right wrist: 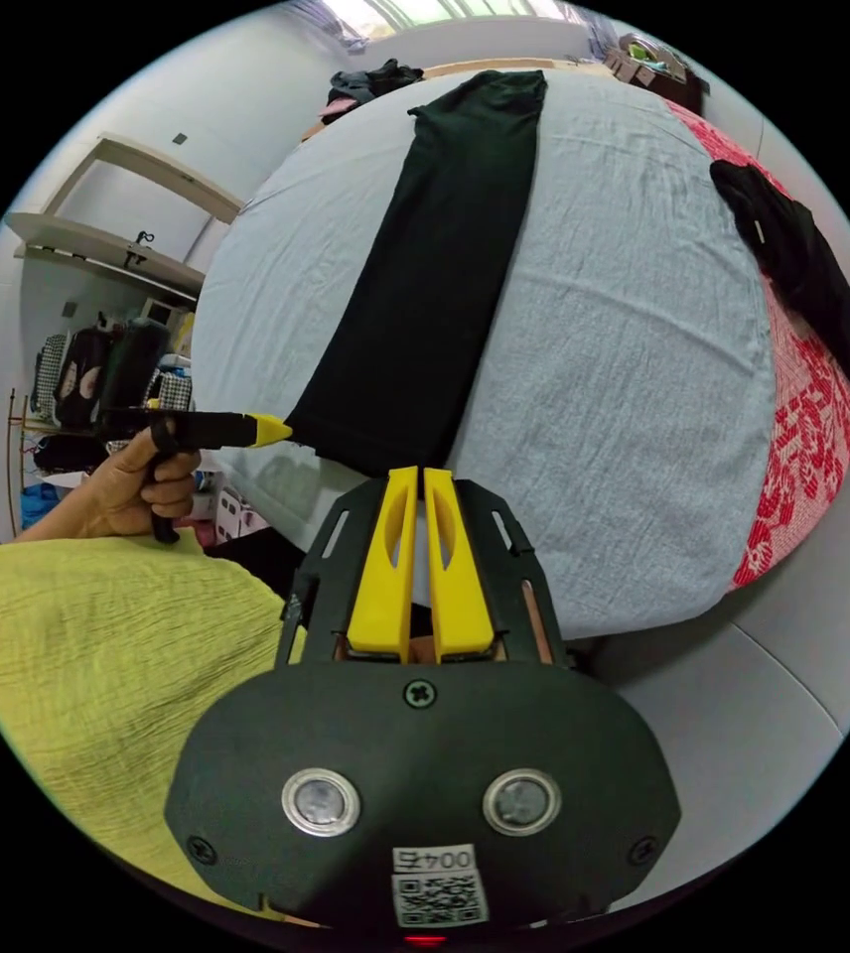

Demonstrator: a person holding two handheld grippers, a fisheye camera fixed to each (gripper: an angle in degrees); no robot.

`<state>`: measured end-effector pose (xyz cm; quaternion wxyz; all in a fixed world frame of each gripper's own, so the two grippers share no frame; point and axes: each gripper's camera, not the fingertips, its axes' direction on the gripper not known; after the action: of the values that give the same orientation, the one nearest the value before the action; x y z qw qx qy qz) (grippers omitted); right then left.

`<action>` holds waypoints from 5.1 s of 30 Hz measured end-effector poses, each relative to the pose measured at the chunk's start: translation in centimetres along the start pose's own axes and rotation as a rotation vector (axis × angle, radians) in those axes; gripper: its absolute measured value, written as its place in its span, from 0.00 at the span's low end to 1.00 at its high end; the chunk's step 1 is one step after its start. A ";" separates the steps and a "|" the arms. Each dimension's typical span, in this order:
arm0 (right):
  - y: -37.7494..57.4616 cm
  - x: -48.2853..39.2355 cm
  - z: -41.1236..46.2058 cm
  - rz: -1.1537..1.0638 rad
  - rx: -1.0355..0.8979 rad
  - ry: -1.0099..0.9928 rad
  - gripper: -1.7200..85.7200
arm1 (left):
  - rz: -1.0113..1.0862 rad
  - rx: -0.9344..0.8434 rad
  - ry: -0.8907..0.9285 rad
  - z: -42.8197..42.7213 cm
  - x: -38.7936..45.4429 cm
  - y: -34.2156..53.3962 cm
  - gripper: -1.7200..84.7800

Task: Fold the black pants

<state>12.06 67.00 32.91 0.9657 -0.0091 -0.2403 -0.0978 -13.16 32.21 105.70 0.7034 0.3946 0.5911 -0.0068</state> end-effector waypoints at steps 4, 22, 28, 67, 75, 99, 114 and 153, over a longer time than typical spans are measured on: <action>-0.5 -0.2 2.8 -0.002 -0.043 0.025 0.01 | -0.017 -0.022 -0.032 0.6 0.3 -1.0 0.03; -3.3 -2.1 8.8 0.028 -0.109 0.125 0.07 | -0.064 -0.061 -0.097 -0.4 4.3 -6.7 0.04; -6.4 -5.7 10.2 -0.116 -0.107 0.101 0.12 | -0.072 -0.060 -0.106 -1.4 6.1 -8.9 0.04; -13.7 -3.4 27.5 0.011 -0.376 0.258 0.10 | 0.385 0.226 -0.568 -26.5 22.9 -54.2 0.09; -13.8 -1.5 28.1 0.066 -0.358 0.218 0.10 | 0.533 0.171 -0.762 -24.9 26.7 -63.6 0.12; -12.6 0.8 27.9 0.121 -0.355 0.188 0.07 | 0.610 0.090 -0.885 -27.6 32.2 -75.7 0.03; -10.5 0.0 26.2 0.132 -0.326 0.201 0.09 | 0.505 -0.008 -0.378 -29.2 30.2 -69.9 0.04; -3.0 -3.7 18.1 0.079 -0.262 0.251 0.10 | 0.592 0.087 -0.359 -19.6 24.1 -56.0 0.02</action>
<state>-0.05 65.93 47.09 0.9818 -0.1321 -0.1023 -0.0907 -48.72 15.69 55.11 0.7501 0.5712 0.3169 0.1030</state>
